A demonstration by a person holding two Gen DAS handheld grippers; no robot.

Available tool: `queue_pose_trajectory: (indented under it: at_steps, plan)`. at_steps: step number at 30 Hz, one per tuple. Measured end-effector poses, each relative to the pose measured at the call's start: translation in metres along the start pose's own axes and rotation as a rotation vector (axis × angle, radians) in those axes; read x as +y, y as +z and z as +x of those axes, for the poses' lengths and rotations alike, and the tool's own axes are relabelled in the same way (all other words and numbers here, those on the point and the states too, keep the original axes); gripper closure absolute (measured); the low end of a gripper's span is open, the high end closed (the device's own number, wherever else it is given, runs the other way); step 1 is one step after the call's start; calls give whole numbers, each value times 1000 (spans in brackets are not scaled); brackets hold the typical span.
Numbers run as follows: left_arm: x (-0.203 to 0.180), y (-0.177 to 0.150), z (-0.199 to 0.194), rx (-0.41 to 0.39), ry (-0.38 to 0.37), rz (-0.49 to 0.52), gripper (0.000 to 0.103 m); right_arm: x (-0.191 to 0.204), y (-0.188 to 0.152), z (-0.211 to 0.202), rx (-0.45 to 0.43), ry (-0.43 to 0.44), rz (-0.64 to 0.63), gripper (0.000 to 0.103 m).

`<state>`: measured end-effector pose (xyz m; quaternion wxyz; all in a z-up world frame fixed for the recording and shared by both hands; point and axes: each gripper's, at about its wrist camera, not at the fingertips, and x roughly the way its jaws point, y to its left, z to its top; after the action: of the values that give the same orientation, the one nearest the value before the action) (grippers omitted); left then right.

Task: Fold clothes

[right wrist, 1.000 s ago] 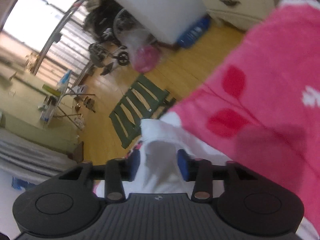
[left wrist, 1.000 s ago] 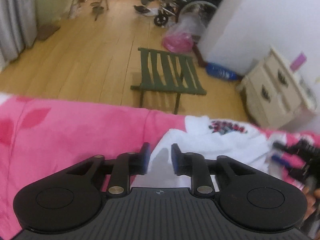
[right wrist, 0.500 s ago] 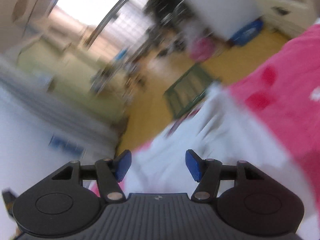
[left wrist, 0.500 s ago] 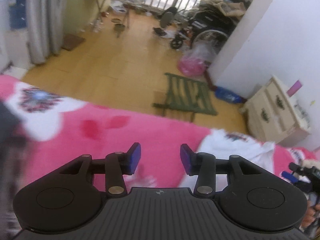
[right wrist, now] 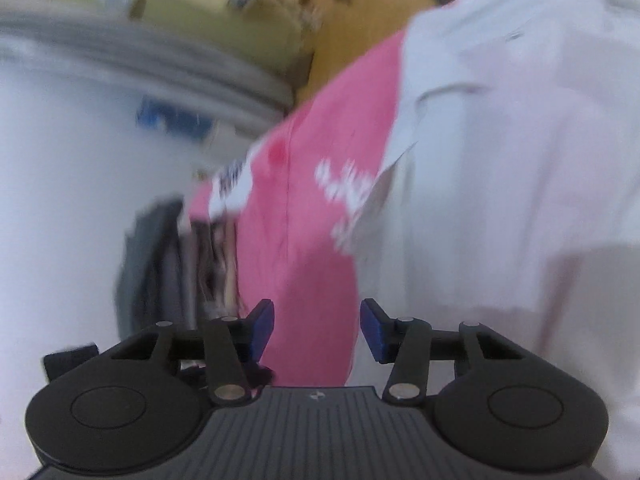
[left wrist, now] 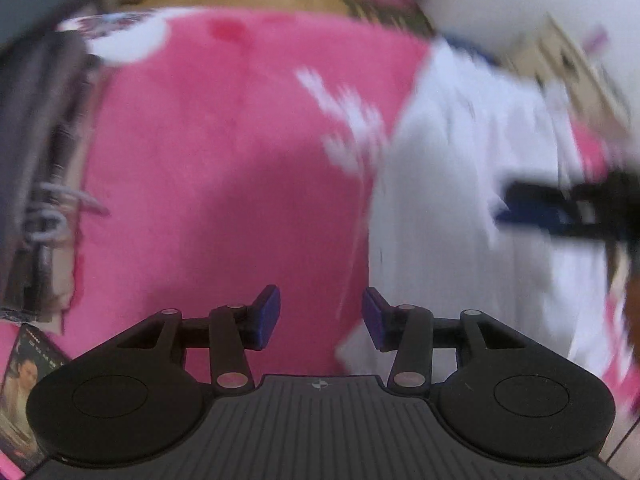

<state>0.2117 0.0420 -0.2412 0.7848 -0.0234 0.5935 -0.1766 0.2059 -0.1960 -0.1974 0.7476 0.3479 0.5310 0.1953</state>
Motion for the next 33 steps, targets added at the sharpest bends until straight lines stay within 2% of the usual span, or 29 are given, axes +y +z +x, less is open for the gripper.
queue_pose_trajectory:
  at_steps: [4,7,8,9,10,11,12,13,19,23,25,28,29,31,33]
  plan:
    - [-22,-25,8,44,-23,175,58,37,-9,53,96,-149,-185,54]
    - [-35,-38,9,29,-26,246,58,53,-11,100,152,-334,-301,57]
    - [-36,-40,10,29,-35,245,58,50,-15,110,175,-366,-310,58]
    - [-37,-42,10,30,-43,244,58,46,-19,119,198,-399,-319,64]
    - [-37,-44,11,30,-56,238,58,42,-22,128,219,-431,-327,74]
    - [-38,-45,12,29,-69,233,58,40,-24,129,214,-453,-330,81]
    - [-38,-46,12,29,-82,227,58,38,-25,130,207,-473,-331,94]
    - [-39,-47,12,24,-87,229,58,34,-21,119,183,-441,-290,103]
    - [-35,-40,13,-5,-144,172,58,8,2,50,23,-227,-38,103]
    - [-36,-36,27,14,-168,121,57,-6,4,19,-29,-192,14,103]
    - [-35,-33,37,41,-184,82,57,-10,3,19,9,-147,20,103]
    - [-33,-30,51,71,-212,25,58,-1,1,35,82,-151,0,98]
    - [-34,-28,54,75,-212,11,58,4,1,44,107,-163,-23,94]
    - [-40,-25,56,62,-185,10,59,13,-1,64,161,-212,-69,62]
    - [-48,-25,53,37,-189,38,59,20,-1,79,193,-247,-115,55]
